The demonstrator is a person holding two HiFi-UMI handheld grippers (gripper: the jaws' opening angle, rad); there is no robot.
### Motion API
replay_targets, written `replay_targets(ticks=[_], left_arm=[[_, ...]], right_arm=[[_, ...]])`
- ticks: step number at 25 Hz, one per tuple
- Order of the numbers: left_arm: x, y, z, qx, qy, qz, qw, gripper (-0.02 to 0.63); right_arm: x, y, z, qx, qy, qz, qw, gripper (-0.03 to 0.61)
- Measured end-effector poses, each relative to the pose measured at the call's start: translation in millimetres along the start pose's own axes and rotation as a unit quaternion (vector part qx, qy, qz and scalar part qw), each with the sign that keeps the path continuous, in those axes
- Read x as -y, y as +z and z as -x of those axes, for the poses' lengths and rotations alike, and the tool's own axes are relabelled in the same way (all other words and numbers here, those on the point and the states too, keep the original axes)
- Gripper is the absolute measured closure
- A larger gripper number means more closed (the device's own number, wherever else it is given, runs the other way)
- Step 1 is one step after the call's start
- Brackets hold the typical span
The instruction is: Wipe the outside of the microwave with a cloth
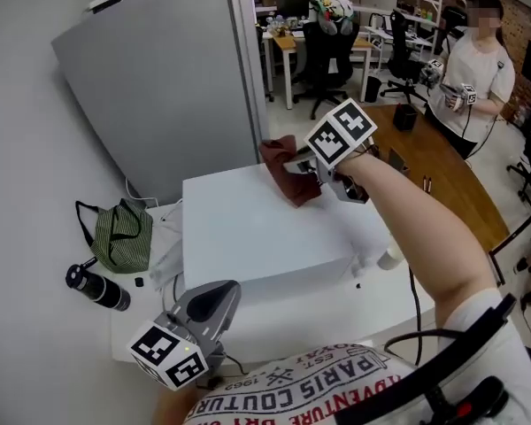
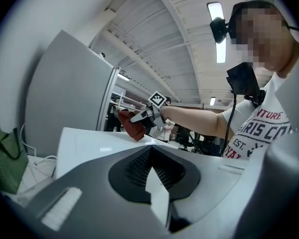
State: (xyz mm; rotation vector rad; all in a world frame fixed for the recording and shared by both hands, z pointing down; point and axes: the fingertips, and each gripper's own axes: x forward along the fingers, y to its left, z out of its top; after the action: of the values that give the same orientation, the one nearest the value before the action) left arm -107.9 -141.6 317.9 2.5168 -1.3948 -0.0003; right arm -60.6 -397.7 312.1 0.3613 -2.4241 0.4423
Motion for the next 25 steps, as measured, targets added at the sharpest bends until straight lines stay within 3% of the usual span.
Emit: replay_targets(ticks=[5, 11, 18, 25], left_arm=[[-36, -14, 58, 0.007, 0.071, 0.019, 0.9973, 0.607], [-64, -29, 121, 0.026, 0.156, 0.059, 0.9857, 0.608], [-76, -29, 152, 0.036, 0.196, 0.068, 0.9776, 0.607], [-81, -25, 139, 0.035, 0.185, 0.066, 0.9798, 0.608]], right_arm=[[-63, 45, -78, -0.013, 0.057, 0.048, 0.997, 0.523], [-127, 72, -160, -0.043, 0.112, 0.094, 0.988, 0.522], [-116, 61, -211, -0.117, 0.068, 0.135, 0.982, 0.523], [-98, 55, -215, -0.131, 0.055, 0.139, 0.98, 0.522]])
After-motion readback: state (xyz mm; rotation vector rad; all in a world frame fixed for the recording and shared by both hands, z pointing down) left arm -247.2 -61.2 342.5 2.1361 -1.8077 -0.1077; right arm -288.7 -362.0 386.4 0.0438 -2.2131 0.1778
